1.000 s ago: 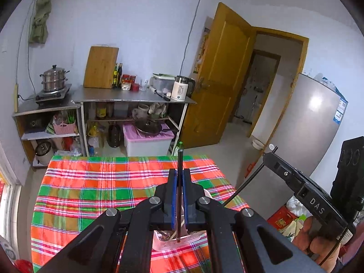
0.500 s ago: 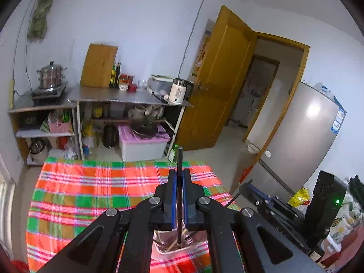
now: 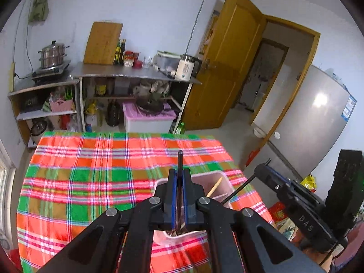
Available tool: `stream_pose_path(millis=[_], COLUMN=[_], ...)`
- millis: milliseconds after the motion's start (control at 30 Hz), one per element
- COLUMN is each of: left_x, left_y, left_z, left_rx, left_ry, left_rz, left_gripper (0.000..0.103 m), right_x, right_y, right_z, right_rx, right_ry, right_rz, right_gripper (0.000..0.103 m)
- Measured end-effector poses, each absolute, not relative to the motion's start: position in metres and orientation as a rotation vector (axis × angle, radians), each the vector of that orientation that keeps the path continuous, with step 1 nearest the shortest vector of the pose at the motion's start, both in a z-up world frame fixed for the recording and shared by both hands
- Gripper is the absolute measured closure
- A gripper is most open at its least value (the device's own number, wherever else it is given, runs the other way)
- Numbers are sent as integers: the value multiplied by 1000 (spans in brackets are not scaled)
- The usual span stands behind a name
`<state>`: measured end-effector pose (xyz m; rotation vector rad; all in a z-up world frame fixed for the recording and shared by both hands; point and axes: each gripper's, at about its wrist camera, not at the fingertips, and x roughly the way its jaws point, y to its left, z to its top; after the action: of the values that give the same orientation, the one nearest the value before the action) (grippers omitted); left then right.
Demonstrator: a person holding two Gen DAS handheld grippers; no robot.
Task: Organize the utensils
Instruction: 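Open the left tool inside the basket while the right tool releases its chopstick, then move both tools back down to the remaining black chopsticks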
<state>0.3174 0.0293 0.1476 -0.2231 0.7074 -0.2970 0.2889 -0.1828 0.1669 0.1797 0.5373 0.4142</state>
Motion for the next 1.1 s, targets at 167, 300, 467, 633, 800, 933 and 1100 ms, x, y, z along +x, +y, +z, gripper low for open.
stream_pose_path(millis=[167, 300, 467, 633, 800, 933, 1100], left_x=[316, 315, 304, 280, 253, 223, 187], left_y=[28, 30, 38, 46, 50, 49, 38], left_z=[125, 115, 128, 149, 164, 169, 159], left_rx=[-213, -220, -225, -229, -216, -229, -226], left_ry=[748, 766, 734, 673, 632, 602, 592], left_rz=[-296, -290, -269, -242, -232, -245, -267], left_gripper=[99, 99, 97, 89, 89, 89, 89], right_x=[291, 289, 280, 264, 241, 217, 183], right_y=[-182, -183, -190, -201, -209, -218, -229], right_z=[150, 145, 158, 174, 185, 190, 185], right_rx=[180, 177, 174, 173, 175, 161, 141], right_ry=[584, 601, 577, 540, 522, 505, 488], right_rz=[422, 429, 428, 421, 415, 411, 398], right_gripper=[99, 99, 95, 93, 92, 92, 92])
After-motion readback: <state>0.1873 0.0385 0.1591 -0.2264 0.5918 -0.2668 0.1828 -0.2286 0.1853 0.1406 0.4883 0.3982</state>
